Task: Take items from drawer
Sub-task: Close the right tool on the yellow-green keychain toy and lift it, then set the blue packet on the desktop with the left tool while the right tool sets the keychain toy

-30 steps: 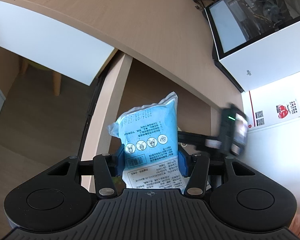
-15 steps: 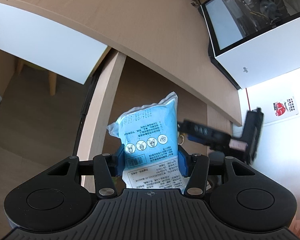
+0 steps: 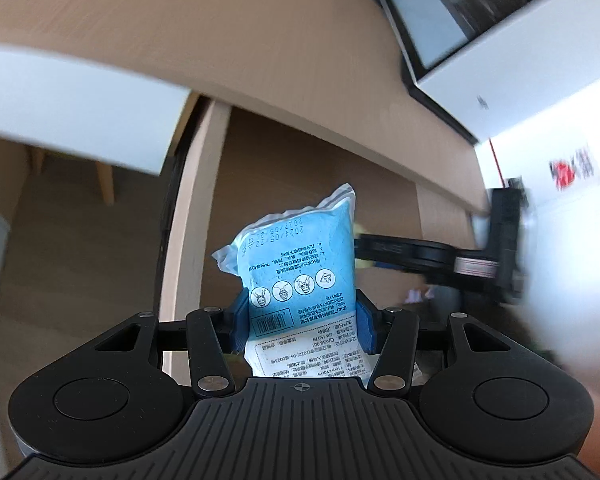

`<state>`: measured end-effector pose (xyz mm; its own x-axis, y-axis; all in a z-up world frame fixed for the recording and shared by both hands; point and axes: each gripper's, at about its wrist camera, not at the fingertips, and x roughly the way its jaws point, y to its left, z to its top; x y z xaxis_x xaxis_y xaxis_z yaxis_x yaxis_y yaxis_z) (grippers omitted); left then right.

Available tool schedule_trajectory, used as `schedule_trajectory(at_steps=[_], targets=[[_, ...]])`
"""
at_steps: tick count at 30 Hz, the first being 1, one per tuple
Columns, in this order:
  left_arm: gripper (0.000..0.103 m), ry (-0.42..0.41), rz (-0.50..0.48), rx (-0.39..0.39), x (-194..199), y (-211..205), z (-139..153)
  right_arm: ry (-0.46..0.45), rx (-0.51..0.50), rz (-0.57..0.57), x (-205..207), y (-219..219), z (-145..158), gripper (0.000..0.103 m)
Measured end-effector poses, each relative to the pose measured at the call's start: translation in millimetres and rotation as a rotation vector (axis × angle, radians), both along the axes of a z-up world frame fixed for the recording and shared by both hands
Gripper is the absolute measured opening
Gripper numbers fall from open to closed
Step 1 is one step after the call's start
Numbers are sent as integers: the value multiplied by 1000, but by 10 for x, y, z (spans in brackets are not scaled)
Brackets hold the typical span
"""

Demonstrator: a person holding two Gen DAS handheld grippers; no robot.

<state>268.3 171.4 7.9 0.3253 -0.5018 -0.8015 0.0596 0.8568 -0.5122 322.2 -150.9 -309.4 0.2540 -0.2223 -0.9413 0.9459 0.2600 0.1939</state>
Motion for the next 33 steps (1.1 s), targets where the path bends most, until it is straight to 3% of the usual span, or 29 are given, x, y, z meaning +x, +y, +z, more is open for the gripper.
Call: schedule_trajectory(at_steps=[4,9,12,13,15,16,17,19,23,28,30,33], targets=[[55,-42,-156,54,-2,-237,56,-33,-115,-5,-157,356,330,58],[55,-91,-291,-5,187,-541,272,-65,-264,-70,-467,719,761,58],[55,-175,-281,-22,466,-758,576,-68,-372,-102,-902,579,1228,58],[55,-202,-263,-26,592,-845,658,-72,-403,-115,-968,651,1536,58],[55,-256,-226,-49,870,-1064,779,-82,-448,-150,-939,777,1543,58],[55,-285,-214,-57,1005,-1184,804,-88,-463,-168,-937,711,1728,58],[55,-316,-214,-53,1147,-1322,798,-93,-474,-189,-1285,619,2017,58],[55,-355,-226,-1,1405,-1605,699,-90,-485,-210,-1566,516,2765,58],[56,-417,-206,85,1721,-2017,368,-56,-514,-215,-1708,538,2937,58],[65,-363,-239,259,1884,-2370,-36,-19,-575,-202,-1825,492,3057,58],[64,-424,-262,305,1811,-2417,-67,-10,-586,-220,-1895,456,3087,58],[61,-504,-216,240,1706,-2290,57,-5,-590,-249,-2026,380,3132,58]])
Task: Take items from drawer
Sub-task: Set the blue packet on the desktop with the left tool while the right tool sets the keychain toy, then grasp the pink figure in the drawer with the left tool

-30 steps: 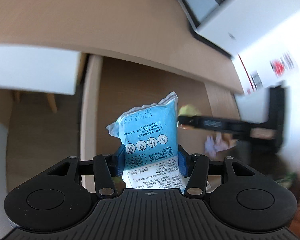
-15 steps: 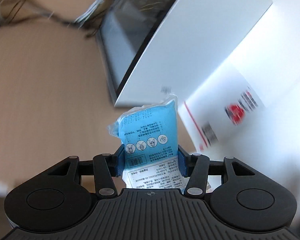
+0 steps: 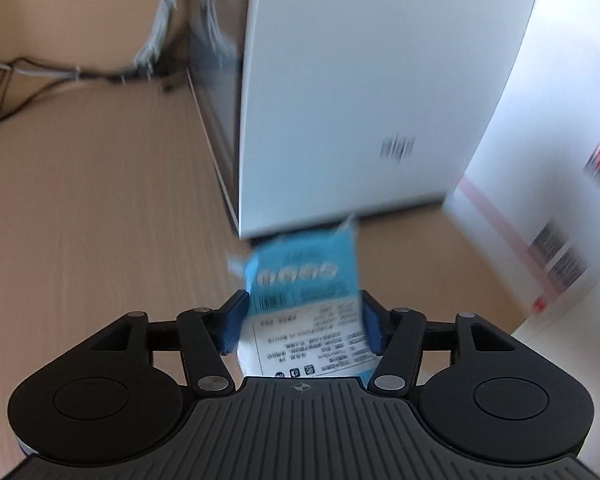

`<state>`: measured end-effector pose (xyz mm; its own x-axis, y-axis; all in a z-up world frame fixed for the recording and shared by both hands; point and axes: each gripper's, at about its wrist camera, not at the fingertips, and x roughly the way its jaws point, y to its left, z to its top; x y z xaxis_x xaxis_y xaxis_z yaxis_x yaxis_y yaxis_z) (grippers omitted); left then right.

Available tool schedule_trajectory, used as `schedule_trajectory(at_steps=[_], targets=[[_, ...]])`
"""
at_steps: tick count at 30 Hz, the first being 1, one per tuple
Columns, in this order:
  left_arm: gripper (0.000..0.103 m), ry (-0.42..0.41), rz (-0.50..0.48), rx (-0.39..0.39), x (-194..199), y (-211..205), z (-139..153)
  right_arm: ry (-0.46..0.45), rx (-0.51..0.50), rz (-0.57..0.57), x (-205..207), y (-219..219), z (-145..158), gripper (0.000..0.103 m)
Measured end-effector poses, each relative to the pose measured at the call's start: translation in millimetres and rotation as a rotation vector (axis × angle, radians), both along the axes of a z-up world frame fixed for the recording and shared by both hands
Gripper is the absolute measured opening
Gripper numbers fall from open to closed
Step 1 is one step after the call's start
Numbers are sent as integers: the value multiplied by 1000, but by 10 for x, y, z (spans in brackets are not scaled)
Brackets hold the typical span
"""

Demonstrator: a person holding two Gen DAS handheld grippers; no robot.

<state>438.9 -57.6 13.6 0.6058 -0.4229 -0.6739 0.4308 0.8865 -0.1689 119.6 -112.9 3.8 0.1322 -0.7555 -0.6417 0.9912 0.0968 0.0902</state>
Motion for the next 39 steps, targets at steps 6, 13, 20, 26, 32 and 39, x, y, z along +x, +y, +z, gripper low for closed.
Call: schedule_trajectory(at_steps=[6,13,20,26,32,39], targets=[[61,-156,81,-107,-202,429,419,-55,-15,-52,-197,-224,55,58],[61,-38,108,-180,-534,1028,515,-104,-143,-19,-44,-811,178,58],[61,208,27,-66,-1032,1498,-7,-34,-207,30,241,-819,-20,103],[61,349,-18,-10,-1295,1616,-314,76,-227,13,425,-200,-402,103],[61,447,-59,61,-1303,1598,-536,92,-94,37,366,72,-433,103],[61,559,-57,111,-1247,1396,-835,87,31,12,310,233,-583,103]])
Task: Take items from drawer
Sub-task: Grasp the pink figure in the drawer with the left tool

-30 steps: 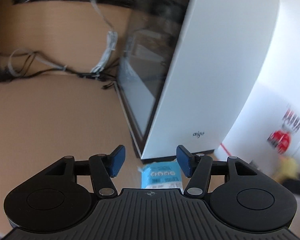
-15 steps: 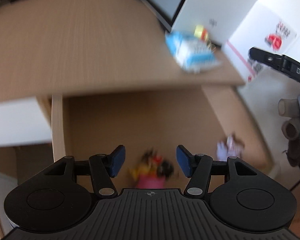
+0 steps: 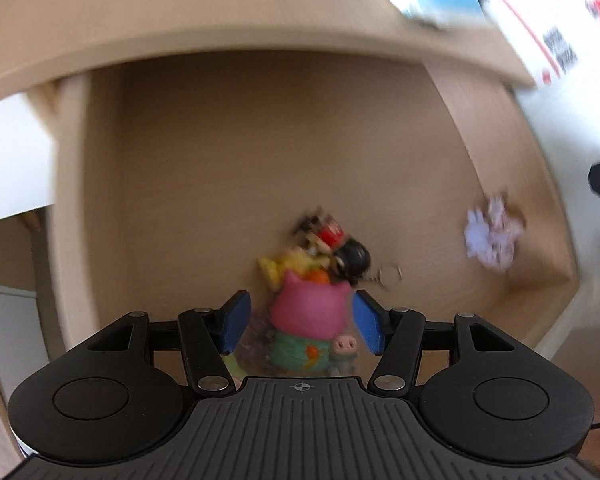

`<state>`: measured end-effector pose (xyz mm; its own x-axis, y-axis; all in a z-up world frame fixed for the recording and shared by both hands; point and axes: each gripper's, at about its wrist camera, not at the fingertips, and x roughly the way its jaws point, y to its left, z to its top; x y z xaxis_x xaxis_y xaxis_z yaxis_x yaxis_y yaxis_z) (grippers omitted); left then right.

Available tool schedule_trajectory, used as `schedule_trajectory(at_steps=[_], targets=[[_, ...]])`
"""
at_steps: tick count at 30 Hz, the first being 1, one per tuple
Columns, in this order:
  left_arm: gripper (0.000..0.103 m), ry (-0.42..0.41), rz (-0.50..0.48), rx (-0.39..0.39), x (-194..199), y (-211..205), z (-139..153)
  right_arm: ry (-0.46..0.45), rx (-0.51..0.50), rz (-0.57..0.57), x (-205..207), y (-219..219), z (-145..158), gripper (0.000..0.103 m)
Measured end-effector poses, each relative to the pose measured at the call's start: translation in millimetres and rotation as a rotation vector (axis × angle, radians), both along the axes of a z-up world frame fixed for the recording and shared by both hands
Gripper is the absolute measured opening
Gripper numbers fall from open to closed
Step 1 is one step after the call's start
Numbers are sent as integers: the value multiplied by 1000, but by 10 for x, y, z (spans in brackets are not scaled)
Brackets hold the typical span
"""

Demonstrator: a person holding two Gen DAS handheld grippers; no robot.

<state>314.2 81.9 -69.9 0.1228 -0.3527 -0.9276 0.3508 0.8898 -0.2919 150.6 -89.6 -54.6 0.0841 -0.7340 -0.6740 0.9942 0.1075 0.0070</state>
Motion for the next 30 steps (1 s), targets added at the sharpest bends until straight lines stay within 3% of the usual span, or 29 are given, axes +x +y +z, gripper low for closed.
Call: schedule_trajectory(at_steps=[5,9,12,16,22,24,27,29,30], targets=[[61,44,-37,94,17,-257,-274,-12,54,-19,-25,112,-87,103],[52,57,-55,56,-4,-294,-313,-7,112,-16,-9,135,-153,103],[50,56,7,-21,-44,-109,-105,-30,165,-9,-22,117,-210,103],[50,-25,147,-154,-117,309,405,-85,251,0,22,-10,-348,103],[50,-119,260,-277,-254,772,946,-185,444,92,432,-307,-620,102],[50,-142,293,-318,-324,938,1073,-268,532,153,610,-416,-695,94],[50,-152,357,-361,-399,1123,1143,-417,708,232,907,-596,-867,73],[50,-154,393,-365,-415,1149,1158,-426,796,264,1137,-692,-993,54],[50,-154,408,-369,-438,1195,1161,-400,830,282,1275,-731,-1053,53]])
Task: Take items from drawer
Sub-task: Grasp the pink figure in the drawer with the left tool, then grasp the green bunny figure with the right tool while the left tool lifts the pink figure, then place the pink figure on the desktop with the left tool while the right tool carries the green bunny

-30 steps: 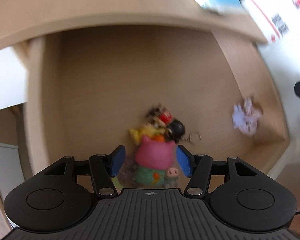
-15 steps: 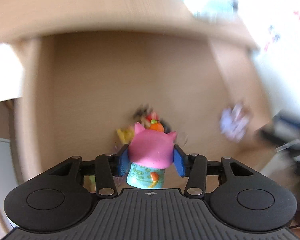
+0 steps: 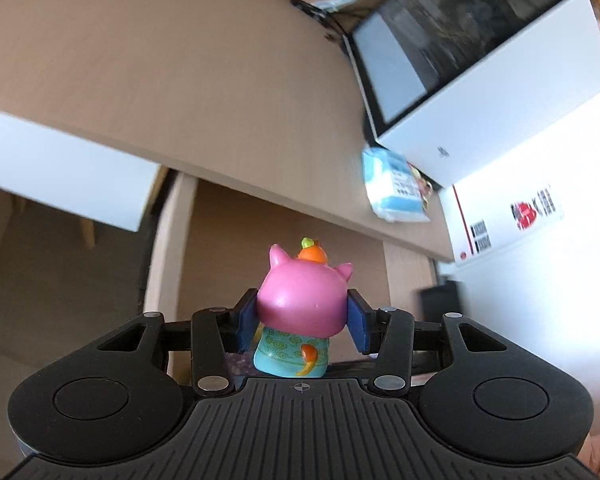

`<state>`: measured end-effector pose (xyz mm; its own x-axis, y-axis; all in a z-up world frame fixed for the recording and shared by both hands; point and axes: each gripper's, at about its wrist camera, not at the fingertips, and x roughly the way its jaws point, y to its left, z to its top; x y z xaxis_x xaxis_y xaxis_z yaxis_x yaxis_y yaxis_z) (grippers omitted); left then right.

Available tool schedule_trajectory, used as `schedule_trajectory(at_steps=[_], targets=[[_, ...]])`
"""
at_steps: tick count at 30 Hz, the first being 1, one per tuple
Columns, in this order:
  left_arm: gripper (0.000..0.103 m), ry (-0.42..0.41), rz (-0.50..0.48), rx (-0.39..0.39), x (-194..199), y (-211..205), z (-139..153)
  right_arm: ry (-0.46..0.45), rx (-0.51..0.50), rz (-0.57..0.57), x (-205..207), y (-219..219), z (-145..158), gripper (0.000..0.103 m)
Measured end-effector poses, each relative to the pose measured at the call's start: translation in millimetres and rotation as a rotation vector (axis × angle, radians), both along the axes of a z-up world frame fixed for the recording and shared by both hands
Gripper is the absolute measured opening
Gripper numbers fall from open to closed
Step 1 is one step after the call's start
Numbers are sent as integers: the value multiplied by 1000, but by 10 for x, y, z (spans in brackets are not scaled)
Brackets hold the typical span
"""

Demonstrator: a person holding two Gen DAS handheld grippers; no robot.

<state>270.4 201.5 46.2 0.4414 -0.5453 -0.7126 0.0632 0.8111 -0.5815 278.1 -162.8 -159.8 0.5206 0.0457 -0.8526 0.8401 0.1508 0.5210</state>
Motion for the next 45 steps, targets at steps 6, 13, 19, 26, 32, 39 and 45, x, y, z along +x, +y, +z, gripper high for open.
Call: schedule_trajectory(at_steps=[6,13,19,26,32,39,45], targets=[[50,34,79,-21,-188,231,-128,144,31,184,701,-37,-264,47],[50,58,137,-38,-221,439,-229,224,39,237,932,-8,-362,28],[50,46,35,44,-114,185,-176,252,-51,157,575,88,-102,27],[50,50,-198,204,-87,-477,-278,332,-224,-69,-306,256,458,27],[50,53,-381,242,-54,-1013,-368,366,-361,-289,-998,469,951,27],[50,-17,-377,180,444,-1472,-196,388,-454,-430,-1187,737,1093,27],[50,-235,-421,139,970,-2250,147,384,-470,-459,-1303,780,861,27]])
